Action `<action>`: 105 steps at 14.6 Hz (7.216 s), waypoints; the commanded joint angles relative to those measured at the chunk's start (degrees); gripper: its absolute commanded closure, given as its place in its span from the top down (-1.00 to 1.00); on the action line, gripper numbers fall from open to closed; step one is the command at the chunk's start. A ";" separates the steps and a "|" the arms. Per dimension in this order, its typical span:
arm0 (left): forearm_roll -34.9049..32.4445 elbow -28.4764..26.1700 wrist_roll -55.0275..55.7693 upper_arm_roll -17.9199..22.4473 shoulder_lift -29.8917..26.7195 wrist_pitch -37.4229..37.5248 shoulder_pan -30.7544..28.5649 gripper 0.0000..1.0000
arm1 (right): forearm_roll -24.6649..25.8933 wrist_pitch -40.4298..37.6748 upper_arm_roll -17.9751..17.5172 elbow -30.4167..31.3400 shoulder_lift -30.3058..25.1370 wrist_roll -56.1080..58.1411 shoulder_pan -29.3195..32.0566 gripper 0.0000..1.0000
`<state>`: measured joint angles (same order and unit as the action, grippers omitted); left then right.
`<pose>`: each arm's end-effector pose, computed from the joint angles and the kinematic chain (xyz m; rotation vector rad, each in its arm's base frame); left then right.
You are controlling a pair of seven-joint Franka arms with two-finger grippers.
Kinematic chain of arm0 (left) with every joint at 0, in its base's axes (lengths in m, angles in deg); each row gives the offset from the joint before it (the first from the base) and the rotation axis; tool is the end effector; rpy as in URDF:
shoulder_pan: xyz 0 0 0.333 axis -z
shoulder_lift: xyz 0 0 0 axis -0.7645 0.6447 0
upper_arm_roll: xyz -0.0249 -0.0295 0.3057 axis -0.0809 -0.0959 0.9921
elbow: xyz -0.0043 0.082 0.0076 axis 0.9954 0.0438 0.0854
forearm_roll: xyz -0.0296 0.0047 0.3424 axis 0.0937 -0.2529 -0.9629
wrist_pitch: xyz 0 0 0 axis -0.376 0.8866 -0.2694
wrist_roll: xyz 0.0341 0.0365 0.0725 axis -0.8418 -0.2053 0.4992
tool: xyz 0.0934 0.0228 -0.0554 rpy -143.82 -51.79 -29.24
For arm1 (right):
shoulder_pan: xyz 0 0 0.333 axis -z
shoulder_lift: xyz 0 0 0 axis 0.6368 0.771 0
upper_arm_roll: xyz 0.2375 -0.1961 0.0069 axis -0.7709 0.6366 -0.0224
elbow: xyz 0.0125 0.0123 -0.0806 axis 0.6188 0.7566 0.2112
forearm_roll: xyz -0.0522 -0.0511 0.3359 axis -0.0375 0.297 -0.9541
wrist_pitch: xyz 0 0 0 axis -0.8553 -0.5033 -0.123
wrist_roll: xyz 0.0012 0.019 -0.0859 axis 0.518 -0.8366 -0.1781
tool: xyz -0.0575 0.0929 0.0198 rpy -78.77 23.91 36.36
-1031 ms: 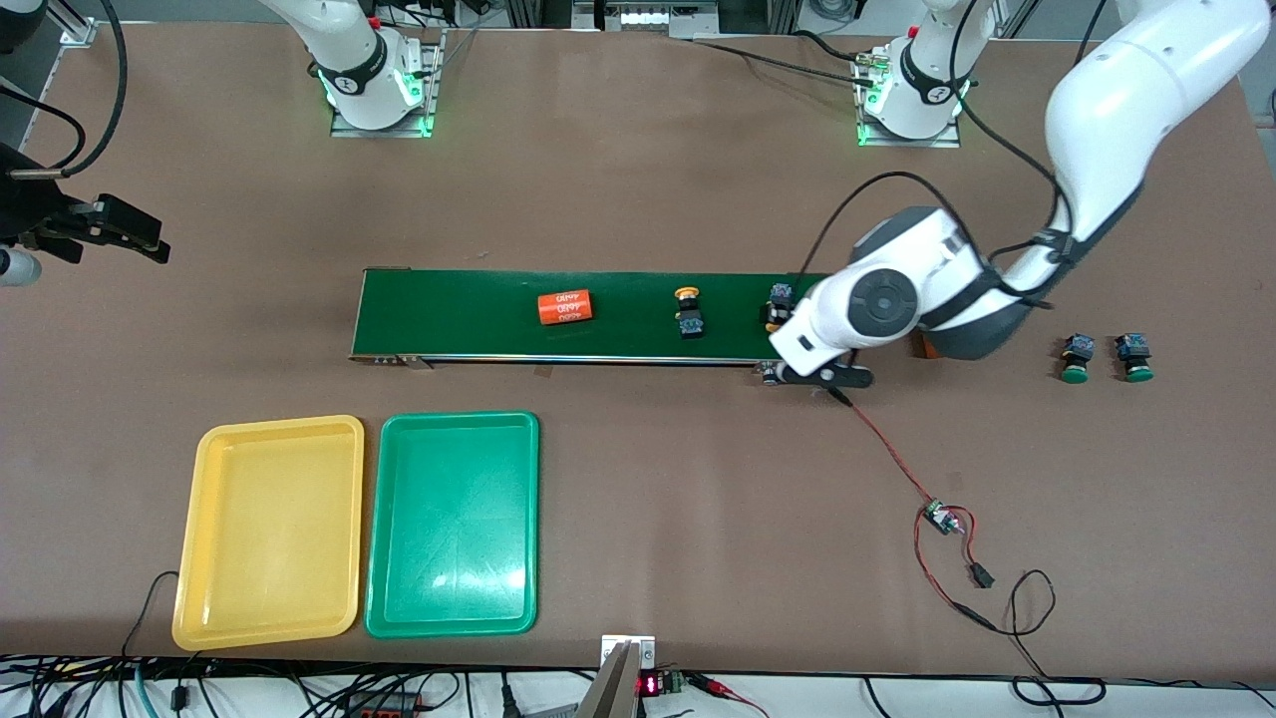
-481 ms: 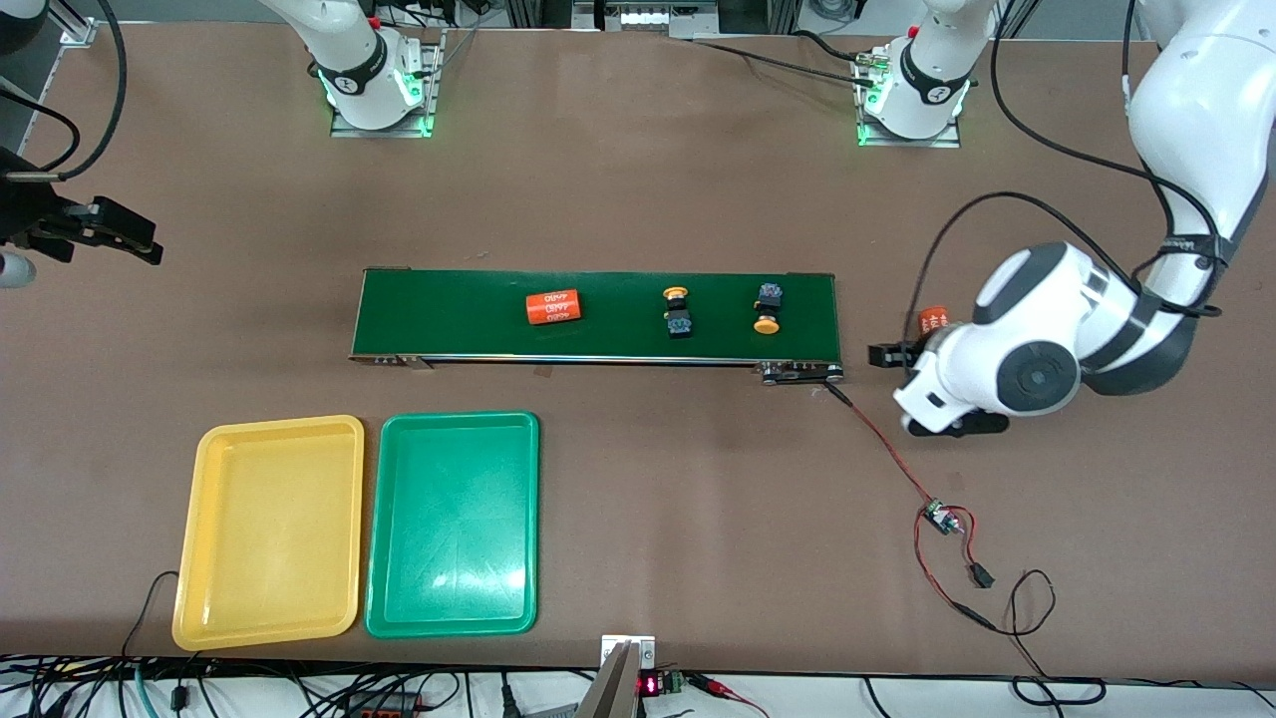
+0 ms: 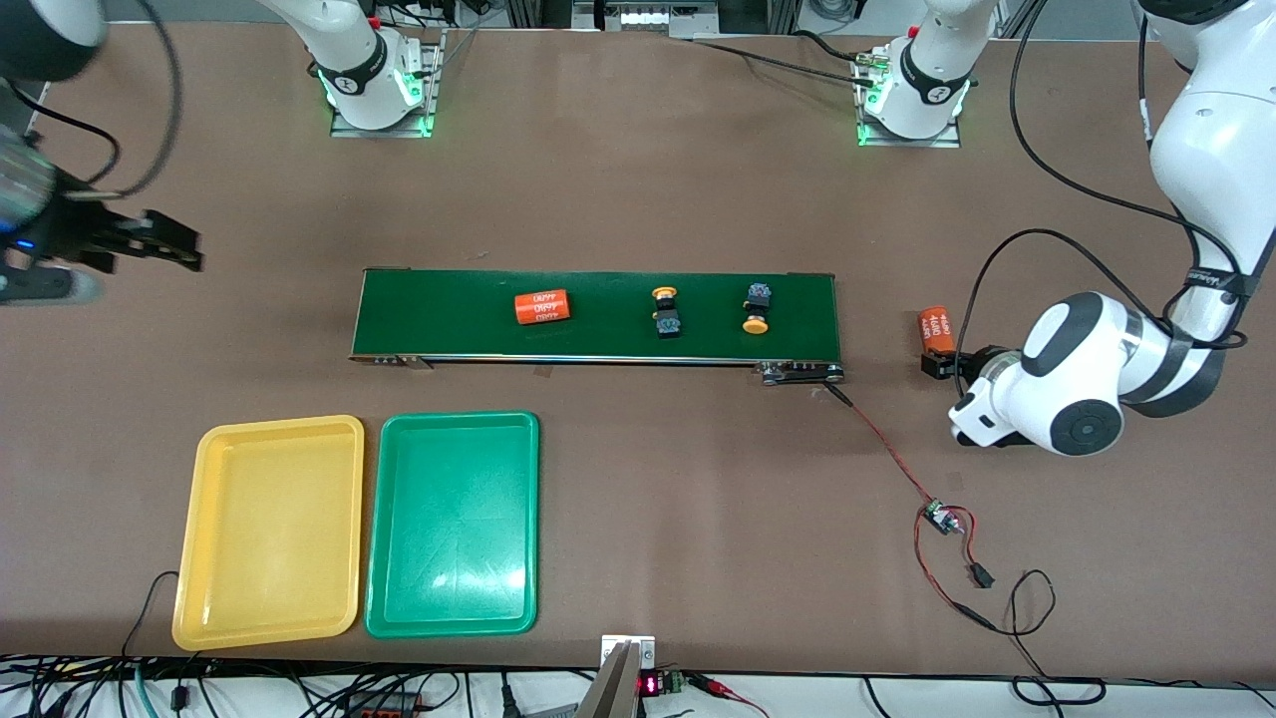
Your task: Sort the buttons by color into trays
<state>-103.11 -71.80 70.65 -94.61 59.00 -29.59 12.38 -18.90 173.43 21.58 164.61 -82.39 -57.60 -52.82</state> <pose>0.5693 -0.0106 0.2249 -2.9356 -0.0660 0.8704 0.5302 0.0374 0.5661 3.0849 0.1304 -0.1501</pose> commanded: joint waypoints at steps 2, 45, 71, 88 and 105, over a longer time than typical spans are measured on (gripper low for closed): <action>-1.04 -9.34 -1.06 0.75 -1.70 -6.80 -3.81 1.00 | 0.95 1.99 0.28 -0.65 1.48 -0.54 -1.32 1.00; 21.72 -19.47 86.99 -11.12 -1.96 -33.89 -0.22 -0.16 | -7.58 27.75 -0.33 -0.22 31.37 -29.72 -35.95 0.67; 1.07 1.10 7.16 -4.57 -5.64 -6.20 -6.65 1.00 | -3.01 33.09 1.43 -6.63 37.69 -1.19 -3.27 -1.00; 11.00 -20.25 -49.14 39.24 -21.47 -43.03 7.25 1.00 | -3.10 46.56 1.43 -8.65 43.77 15.71 0.61 -1.00; 11.00 -20.00 -49.05 28.90 -24.63 -36.90 8.04 -0.77 | -8.20 23.53 0.81 -5.24 26.99 -0.27 -10.01 1.00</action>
<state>-93.54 -92.55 22.86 -62.56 36.30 -70.76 19.95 -26.49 197.85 22.42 155.23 -51.61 -54.85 -60.64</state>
